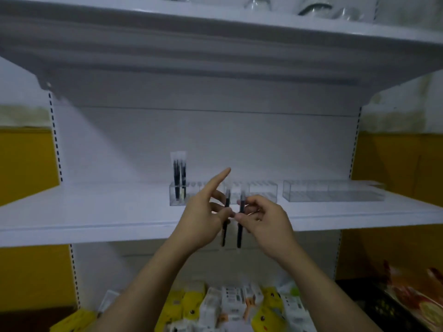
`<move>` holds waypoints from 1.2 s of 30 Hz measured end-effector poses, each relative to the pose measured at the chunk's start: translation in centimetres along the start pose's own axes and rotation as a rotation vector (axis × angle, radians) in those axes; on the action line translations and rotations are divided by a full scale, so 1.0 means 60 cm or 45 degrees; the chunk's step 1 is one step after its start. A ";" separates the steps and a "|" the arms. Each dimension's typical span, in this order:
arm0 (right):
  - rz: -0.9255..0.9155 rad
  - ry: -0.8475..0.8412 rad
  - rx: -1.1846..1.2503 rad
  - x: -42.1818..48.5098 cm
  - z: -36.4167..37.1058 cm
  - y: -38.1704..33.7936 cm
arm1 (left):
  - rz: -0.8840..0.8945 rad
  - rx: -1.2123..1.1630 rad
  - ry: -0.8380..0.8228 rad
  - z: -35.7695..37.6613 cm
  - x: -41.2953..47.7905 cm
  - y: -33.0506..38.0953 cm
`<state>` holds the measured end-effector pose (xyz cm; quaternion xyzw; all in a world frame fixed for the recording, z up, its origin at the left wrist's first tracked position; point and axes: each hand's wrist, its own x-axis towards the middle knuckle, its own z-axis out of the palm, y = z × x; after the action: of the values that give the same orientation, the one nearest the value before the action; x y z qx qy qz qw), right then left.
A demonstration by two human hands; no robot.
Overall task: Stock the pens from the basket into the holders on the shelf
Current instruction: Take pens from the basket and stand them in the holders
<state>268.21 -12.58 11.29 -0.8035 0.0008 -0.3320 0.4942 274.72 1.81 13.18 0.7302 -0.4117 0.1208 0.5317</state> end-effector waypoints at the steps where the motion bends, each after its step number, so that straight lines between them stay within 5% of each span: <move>1: 0.002 -0.006 -0.013 0.013 0.001 -0.008 | 0.003 -0.002 -0.015 -0.010 0.012 0.003; 15: -0.334 0.029 -0.152 0.228 0.060 -0.038 | 0.109 0.328 0.349 -0.120 0.183 -0.021; 36: -0.430 0.181 -0.009 0.362 0.156 0.026 | 0.182 0.693 0.395 -0.136 0.282 -0.126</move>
<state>290.68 -13.10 18.89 -0.7684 -0.0980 -0.4660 0.4275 293.05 1.69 21.80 0.7877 -0.3285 0.3736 0.3634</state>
